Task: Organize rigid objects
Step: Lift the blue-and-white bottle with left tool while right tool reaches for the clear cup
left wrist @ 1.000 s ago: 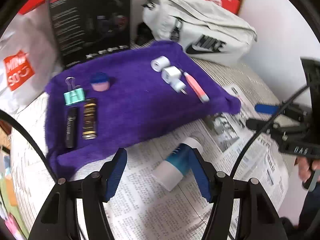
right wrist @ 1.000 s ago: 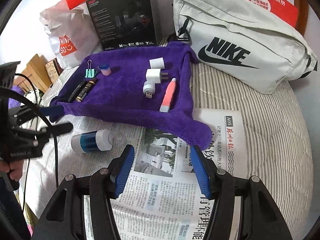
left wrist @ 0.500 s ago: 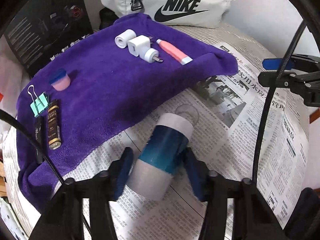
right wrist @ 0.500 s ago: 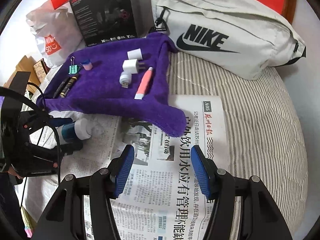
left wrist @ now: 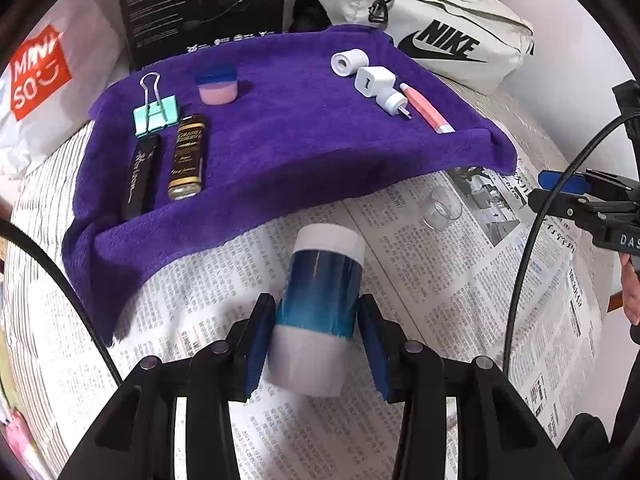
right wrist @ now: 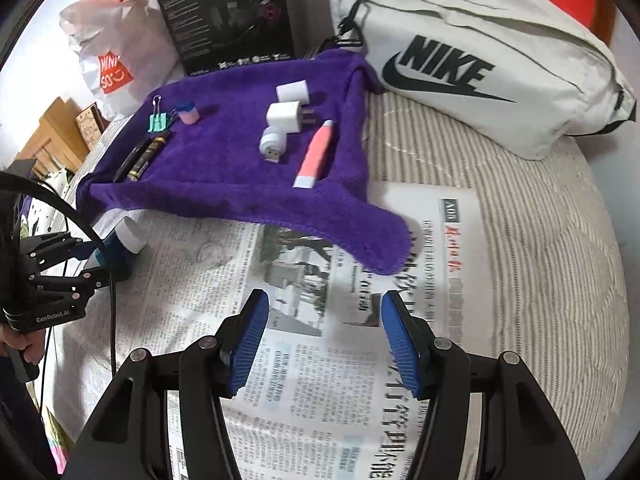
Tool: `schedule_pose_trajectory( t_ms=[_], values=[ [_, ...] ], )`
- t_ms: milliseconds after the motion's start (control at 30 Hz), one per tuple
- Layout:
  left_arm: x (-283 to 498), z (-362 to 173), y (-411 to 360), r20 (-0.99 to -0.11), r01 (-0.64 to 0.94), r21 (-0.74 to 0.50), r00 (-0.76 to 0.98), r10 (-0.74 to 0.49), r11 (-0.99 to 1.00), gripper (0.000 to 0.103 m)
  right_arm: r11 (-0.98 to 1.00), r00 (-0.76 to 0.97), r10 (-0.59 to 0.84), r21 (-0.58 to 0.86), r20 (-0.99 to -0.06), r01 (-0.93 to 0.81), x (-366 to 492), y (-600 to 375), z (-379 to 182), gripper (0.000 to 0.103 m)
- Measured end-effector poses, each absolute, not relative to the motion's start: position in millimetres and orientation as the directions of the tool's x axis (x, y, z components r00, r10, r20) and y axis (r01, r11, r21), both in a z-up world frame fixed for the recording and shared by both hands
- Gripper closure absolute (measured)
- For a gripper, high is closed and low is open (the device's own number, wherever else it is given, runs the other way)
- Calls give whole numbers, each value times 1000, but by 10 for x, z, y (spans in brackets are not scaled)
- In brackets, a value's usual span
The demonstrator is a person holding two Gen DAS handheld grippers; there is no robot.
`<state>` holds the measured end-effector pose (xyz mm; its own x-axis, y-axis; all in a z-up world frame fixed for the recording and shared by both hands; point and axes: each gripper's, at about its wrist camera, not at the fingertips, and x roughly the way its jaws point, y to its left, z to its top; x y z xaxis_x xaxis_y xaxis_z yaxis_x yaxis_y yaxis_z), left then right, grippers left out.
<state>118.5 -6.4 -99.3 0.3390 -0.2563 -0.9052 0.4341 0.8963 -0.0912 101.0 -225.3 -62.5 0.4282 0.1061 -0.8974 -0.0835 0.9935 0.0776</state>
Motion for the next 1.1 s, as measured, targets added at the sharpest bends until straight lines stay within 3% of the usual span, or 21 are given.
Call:
schedule_pose_trajectory(
  t_ms=[467, 567, 633, 833, 1100],
  values=[
    [1202, -1023, 437, -899, 253, -131, 377, -222, 959, 65, 969, 430, 201, 114, -880, -220, 1058, -1752, -791, 45],
    [1194, -1033, 506, -893, 243, -155, 379, -241, 958, 65, 966, 446, 197, 95, -873, -242, 1095, -1634, -860, 49],
    [1196, -1043, 529, -888, 236, -166, 386, -249, 957, 65, 963, 459, 204, 92, -865, -253, 1100, -1574, -895, 60],
    [1160, -1045, 478, -885, 234, -139, 406, -226, 962, 65, 958, 517, 214, 74, -829, -277, 1096, -1477, -995, 66],
    [1032, -1064, 421, -857, 240, -69, 482, -181, 968, 65, 962, 589, 194, 35, -785, -271, 1110, -1380, -1061, 65]
  ],
)
